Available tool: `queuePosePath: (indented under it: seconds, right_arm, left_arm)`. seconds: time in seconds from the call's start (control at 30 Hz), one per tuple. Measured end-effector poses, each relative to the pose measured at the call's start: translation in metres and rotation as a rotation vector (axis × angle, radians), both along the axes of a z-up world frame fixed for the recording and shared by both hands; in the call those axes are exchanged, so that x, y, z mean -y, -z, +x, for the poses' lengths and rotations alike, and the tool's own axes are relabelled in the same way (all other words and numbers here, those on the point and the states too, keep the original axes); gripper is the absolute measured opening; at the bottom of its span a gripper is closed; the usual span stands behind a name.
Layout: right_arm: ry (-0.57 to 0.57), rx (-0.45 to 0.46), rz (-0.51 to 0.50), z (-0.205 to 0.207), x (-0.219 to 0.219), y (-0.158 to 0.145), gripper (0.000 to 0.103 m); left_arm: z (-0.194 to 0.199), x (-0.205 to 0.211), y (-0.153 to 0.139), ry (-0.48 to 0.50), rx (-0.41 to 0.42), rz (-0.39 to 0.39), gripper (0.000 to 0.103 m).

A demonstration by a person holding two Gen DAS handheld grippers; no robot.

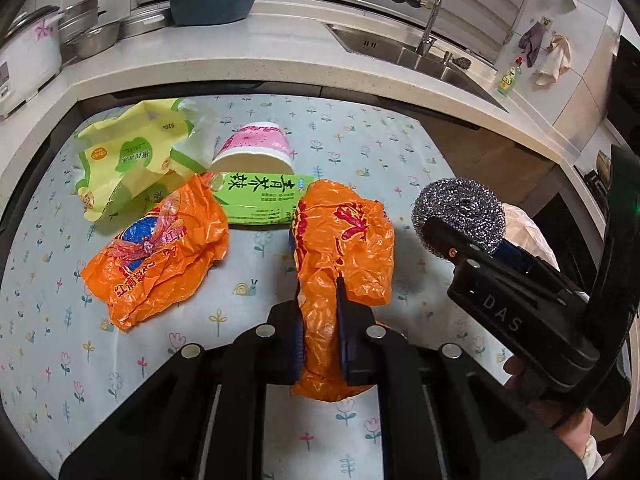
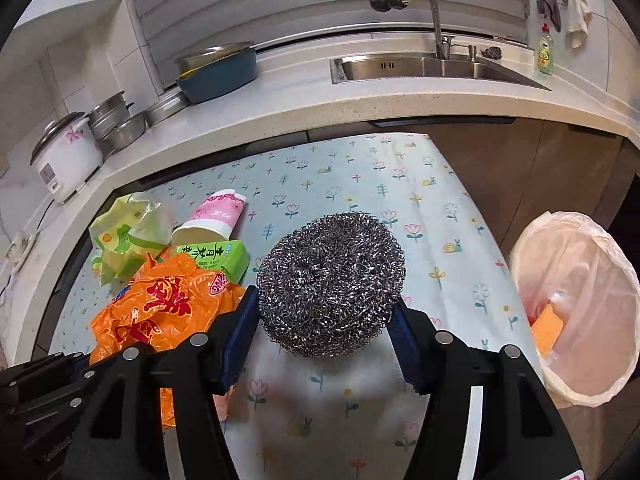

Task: Collect trash
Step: 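Carry the orange bag and scouring pad over the bin and open both tools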

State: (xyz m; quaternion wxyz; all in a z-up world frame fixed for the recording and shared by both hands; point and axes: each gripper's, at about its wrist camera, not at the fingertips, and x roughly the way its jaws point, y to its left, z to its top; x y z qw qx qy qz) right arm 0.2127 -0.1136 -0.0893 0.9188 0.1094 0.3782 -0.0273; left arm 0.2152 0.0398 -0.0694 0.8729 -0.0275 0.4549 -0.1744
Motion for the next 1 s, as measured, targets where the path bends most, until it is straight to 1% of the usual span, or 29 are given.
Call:
queuePosePath:
  seconds: [0.07,0.3,0.57,0.77,1.0]
  right_arm:
    - [0.015,0.012,0.003,-0.01,0.009,-0.006,0.059]
    - [0.083,0.045,0.016,-0.042,0.047,-0.019,0.059]
    - [0.165,0.071,0.017,-0.079,0.1,-0.029,0.059]
    - [0.238,0.075,0.03,-0.106,0.141,-0.027,0.059]
    - [0.309,0.067,0.04,-0.129,0.184,-0.021,0.059]
  left_arm:
    - [-0.006,0.009,-0.007,0.014,0.013,0.002,0.01]
    - [-0.026,0.05,-0.028,0.078,0.058,0.01,0.01]
    - [-0.043,0.104,-0.043,0.158,0.091,0.008,0.01]
    - [-0.054,0.145,-0.047,0.22,0.103,0.008,0.01]
    - [-0.06,0.195,-0.048,0.3,0.102,0.004,0.01]
